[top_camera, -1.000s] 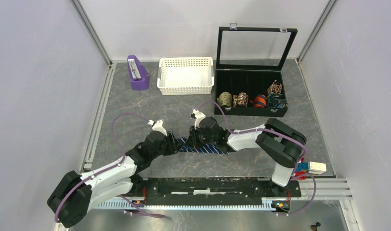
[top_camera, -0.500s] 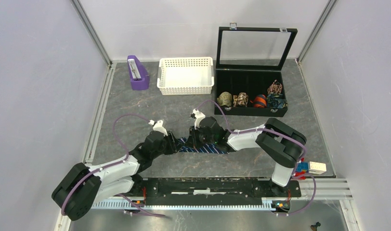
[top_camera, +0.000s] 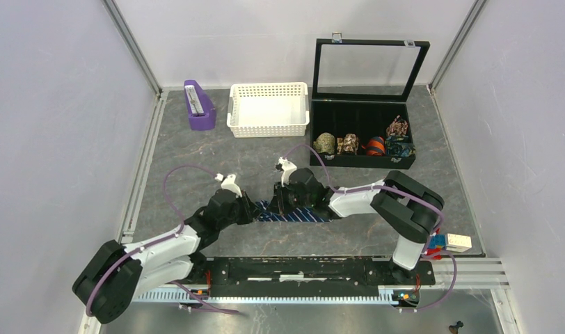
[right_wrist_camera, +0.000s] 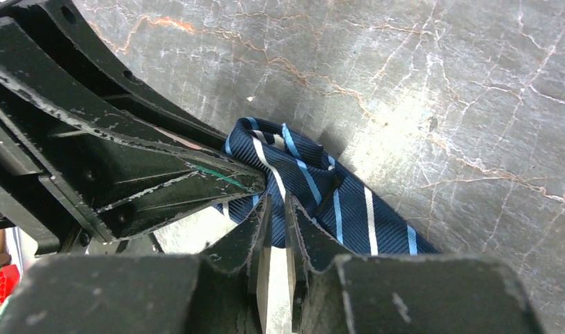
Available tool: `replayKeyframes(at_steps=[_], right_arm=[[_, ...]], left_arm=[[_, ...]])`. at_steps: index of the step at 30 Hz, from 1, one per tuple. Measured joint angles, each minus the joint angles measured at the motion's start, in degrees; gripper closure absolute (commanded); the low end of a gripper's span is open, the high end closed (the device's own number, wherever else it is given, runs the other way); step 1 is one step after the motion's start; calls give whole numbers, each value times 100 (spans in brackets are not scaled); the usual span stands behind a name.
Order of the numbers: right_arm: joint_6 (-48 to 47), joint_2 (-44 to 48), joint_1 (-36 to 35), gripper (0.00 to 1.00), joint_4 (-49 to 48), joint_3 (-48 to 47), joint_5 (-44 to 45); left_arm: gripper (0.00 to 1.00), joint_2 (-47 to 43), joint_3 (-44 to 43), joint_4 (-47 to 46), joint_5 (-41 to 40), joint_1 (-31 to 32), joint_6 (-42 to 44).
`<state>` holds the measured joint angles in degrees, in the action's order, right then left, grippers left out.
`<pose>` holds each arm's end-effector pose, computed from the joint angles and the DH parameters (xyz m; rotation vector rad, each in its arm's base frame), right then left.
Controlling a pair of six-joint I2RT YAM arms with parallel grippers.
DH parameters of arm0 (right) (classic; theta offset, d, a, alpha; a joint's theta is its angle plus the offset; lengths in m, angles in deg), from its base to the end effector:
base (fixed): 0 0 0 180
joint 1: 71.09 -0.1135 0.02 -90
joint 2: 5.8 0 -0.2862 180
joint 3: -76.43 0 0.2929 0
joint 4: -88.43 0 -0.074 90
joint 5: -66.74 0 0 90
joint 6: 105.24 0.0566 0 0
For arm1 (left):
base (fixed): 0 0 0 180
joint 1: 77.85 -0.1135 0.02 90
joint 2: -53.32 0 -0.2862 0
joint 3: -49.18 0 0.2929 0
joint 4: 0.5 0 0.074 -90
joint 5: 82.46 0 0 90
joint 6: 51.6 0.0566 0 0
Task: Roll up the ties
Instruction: Roll the tie at the center of the board.
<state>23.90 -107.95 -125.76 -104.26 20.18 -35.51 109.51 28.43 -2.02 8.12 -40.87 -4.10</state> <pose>0.2170 0.3270 0.1121 -0.4576 2.3355 1.1121 0.1656 -0.1254 0.1086 -0.1035 2.2744 -0.7841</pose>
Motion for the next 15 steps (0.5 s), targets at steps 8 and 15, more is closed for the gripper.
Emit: replayKeyframes(at_steps=[8,15], right_arm=[[-4,280,0,79,37,0,-22],[0,267,-15,79,52,0,-24]], left_arm=[[80,-236,-308,822,-2,0,61],[79,-245,-658,1499,46,0,114]])
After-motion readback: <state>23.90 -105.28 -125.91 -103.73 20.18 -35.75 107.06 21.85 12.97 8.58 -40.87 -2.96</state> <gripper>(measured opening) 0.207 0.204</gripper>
